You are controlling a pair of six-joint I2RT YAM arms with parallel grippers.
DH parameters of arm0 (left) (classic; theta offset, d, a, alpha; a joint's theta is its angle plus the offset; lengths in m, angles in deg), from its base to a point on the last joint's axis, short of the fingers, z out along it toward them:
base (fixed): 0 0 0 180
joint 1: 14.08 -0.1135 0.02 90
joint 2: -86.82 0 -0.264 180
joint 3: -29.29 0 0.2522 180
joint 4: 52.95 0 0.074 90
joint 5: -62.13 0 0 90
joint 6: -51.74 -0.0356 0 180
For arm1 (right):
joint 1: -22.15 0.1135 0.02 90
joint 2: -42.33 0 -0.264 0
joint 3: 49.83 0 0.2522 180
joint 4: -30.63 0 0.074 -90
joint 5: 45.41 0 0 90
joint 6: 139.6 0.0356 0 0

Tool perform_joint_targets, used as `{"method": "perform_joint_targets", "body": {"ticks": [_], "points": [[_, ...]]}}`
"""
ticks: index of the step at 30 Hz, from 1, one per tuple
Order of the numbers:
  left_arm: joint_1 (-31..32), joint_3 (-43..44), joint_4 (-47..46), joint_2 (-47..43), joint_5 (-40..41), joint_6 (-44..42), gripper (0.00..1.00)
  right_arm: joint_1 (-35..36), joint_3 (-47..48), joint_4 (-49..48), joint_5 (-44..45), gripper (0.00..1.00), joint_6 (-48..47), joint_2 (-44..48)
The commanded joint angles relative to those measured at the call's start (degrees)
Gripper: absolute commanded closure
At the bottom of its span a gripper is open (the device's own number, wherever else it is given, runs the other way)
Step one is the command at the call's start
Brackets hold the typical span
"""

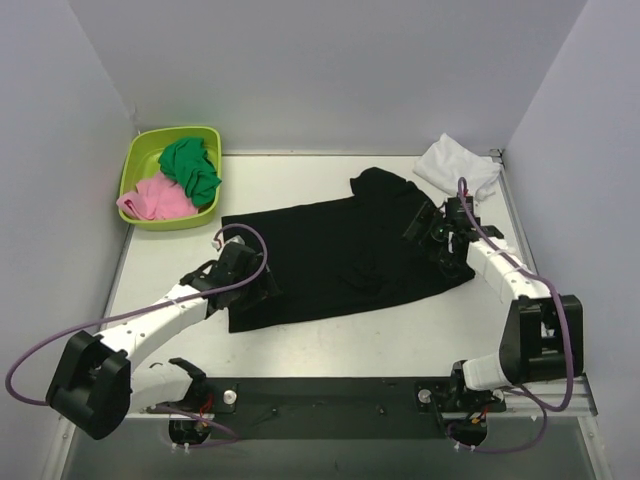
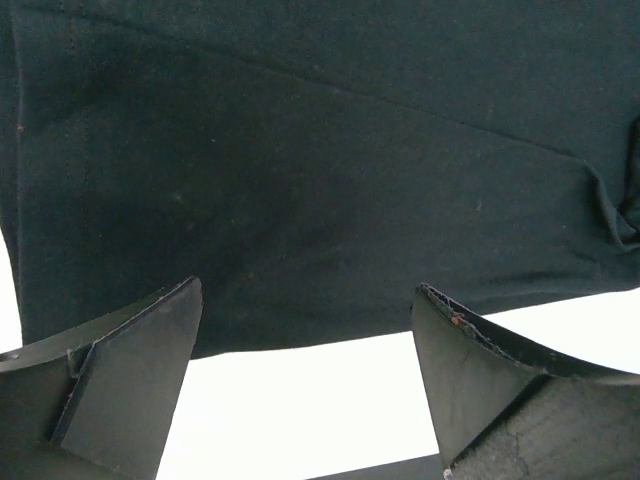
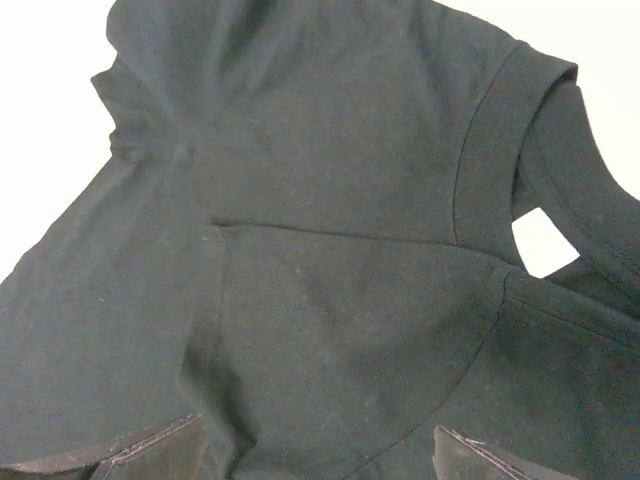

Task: Fold and stack the t-shirts
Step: Fold the flattened tshirt in 1/3 of the way

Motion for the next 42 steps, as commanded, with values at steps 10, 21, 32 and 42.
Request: {"method": "perform_joint_targets", "body": {"ticks": [10, 21, 32, 42], "points": [[-0.79, 1.94, -6.27, 5.21, 1.13, -0.24, 0.05, 0.30, -3.67, -7.51, 1.60, 0.00, 0.00, -5.02], [-0.88, 0.62, -5.92, 8.47, 3.15, -0.15, 0.04, -0.05, -10.09, -9.71, 1.43, 0.00, 1.06, -4.41], [-0.88, -4.82, 0.84, 3.38, 4.56, 0.11, 0.04, 1.35, -17.99, -0.33, 6.34, 0.00, 4.12, 3.39], [-0.88, -9.40, 7.96, -5.67, 4.38, 3.97, 0.04, 10.31, -21.95, 15.93, 13.38, 0.00, 10.72, 18.61]]}}
